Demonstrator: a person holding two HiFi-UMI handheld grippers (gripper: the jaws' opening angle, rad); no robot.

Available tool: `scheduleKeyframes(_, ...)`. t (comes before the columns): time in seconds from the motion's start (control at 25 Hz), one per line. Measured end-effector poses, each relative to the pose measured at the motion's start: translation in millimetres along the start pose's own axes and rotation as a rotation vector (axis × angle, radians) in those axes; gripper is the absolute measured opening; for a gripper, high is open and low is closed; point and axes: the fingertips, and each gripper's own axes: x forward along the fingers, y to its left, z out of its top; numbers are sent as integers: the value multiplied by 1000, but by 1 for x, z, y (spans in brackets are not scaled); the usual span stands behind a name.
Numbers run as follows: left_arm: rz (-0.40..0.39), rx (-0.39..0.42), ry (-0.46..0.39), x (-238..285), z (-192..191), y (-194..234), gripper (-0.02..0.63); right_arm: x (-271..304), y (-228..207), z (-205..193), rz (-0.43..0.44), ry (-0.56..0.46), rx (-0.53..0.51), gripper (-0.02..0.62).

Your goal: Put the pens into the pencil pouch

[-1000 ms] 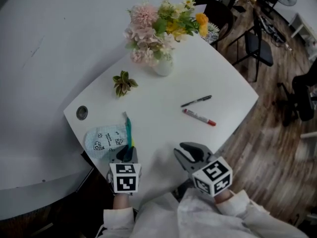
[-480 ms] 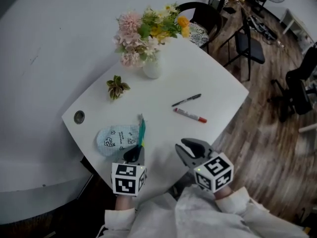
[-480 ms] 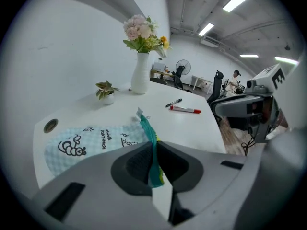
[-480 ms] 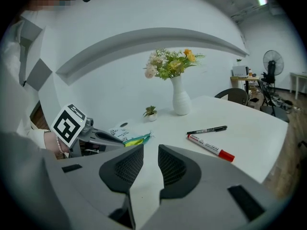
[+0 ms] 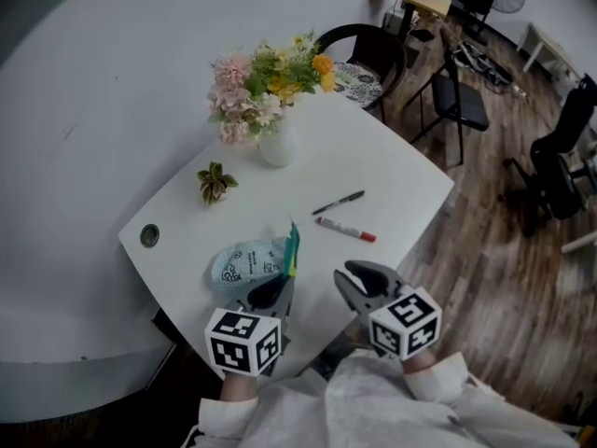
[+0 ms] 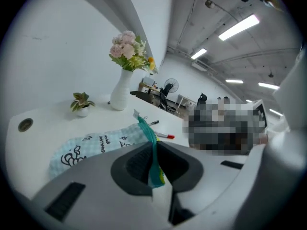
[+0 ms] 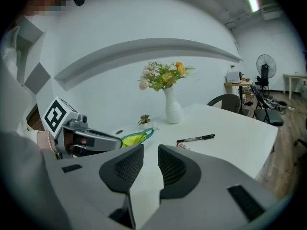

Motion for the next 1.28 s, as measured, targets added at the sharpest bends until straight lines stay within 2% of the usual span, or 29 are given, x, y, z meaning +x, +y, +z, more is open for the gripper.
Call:
scheduleKeyframes(0.12, -84, -38, -50, 2, 15, -17, 32, -3, -3, 2, -9, -9, 6, 91)
scheduleKeyframes(0.4, -207, -100, -147, -1, 44, -43, 32, -7, -8, 6, -19, -28, 10, 91)
scheduleKeyframes(0.64, -338, -211, -247, -9, 61, -58, 32, -7, -11, 7, -26, -29, 8, 91)
scheduleKeyframes(0.76, -391, -294, -301, -14, 66, -56, 32, -4, -11, 8, -25, -30, 7, 91)
scheduleKeyframes(1.0, -441, -416, -377, -25, 64, -42, 32, 6, -12, 6, -14, -9, -5, 91)
scheduleKeyframes(1.28, -428, -434, -412, -36, 59, -24, 32, 25, -17, 6, -20, 28, -63, 91)
